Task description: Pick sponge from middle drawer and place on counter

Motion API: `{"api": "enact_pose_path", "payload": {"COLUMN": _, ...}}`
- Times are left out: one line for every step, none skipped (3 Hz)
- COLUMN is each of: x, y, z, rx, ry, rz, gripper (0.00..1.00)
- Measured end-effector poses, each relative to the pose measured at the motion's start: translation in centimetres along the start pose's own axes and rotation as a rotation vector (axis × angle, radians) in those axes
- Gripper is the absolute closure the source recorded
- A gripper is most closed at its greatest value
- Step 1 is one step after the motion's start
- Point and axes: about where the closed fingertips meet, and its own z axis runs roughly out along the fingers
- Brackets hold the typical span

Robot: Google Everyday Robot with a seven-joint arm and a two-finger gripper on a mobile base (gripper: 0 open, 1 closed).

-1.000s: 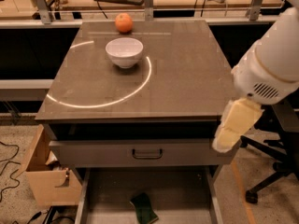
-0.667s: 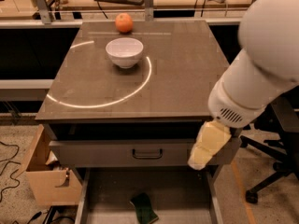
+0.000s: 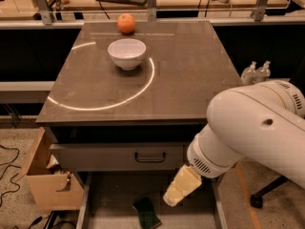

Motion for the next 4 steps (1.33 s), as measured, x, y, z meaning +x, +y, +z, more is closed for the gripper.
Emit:
{"api": "enact_pose_path", "payload": {"x": 0.0, "y": 0.0, "z": 0.0, "rx": 0.000, "ry": 0.000, "rz": 0.000, "gripper": 0.00}}
{"api": "enact_pose_path", "payload": {"x": 0.7, "y": 0.0, "z": 2.4, "rx": 0.001, "ry": -0.005, "rz": 0.015, "gripper": 0.00}}
{"api": "enact_pose_path", "payload": {"x": 4.2, "y": -0.2, "z": 8.4, "rx": 0.011, "ry": 0.000, "rz": 0.090, "gripper": 0.00}}
{"api": "enact_pose_path", "payload": {"x": 6.7, "y": -0.9, "z": 13.6, "rx": 0.032, "ry": -0.013, "rz": 0.150, "gripper": 0.00}}
